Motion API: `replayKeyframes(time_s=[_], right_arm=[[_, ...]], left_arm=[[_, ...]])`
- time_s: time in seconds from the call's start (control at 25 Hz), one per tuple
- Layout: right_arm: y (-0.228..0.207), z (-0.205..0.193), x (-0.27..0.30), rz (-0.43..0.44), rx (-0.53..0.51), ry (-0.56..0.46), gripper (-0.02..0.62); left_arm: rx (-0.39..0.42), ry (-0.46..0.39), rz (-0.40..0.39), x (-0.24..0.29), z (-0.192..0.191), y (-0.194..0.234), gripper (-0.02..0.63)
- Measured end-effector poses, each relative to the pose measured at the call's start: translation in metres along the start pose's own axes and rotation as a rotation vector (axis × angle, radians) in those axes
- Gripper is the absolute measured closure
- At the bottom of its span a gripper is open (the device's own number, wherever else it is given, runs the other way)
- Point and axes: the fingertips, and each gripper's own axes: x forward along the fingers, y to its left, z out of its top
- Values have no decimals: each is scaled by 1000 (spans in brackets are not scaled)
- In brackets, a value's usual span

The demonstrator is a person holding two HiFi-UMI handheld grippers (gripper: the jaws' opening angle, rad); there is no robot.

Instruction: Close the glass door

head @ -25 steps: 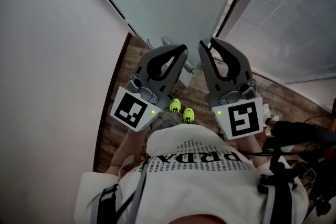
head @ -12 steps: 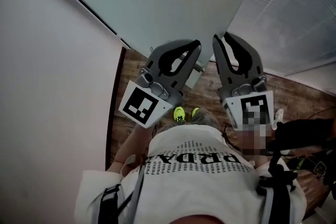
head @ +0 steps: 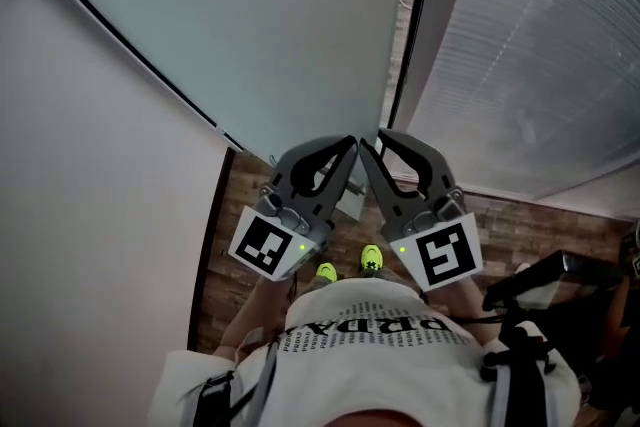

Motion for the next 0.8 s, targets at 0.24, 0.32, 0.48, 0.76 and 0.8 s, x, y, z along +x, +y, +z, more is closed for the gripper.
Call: replayKeyframes(time_s=[0.24, 0.32, 0.48, 0.76, 0.8], right_arm=[[-10, 15, -3, -66, -48, -41, 541], [-12, 17, -4, -83, -78, -51, 541], [-12, 7, -9, -122, -46, -37, 541], [-22, -4, -7, -156, -24, -28, 541], [-23, -2, -7, -167, -25, -30, 541]], left_arm=[[45, -38, -49, 7, 12, 1, 611], [61, -66, -48, 5, 14, 2, 611], [73, -43, -69, 0, 6, -1, 611], [64, -22, -77, 6, 1, 4, 611], [71, -19, -84, 7, 3, 4, 611]])
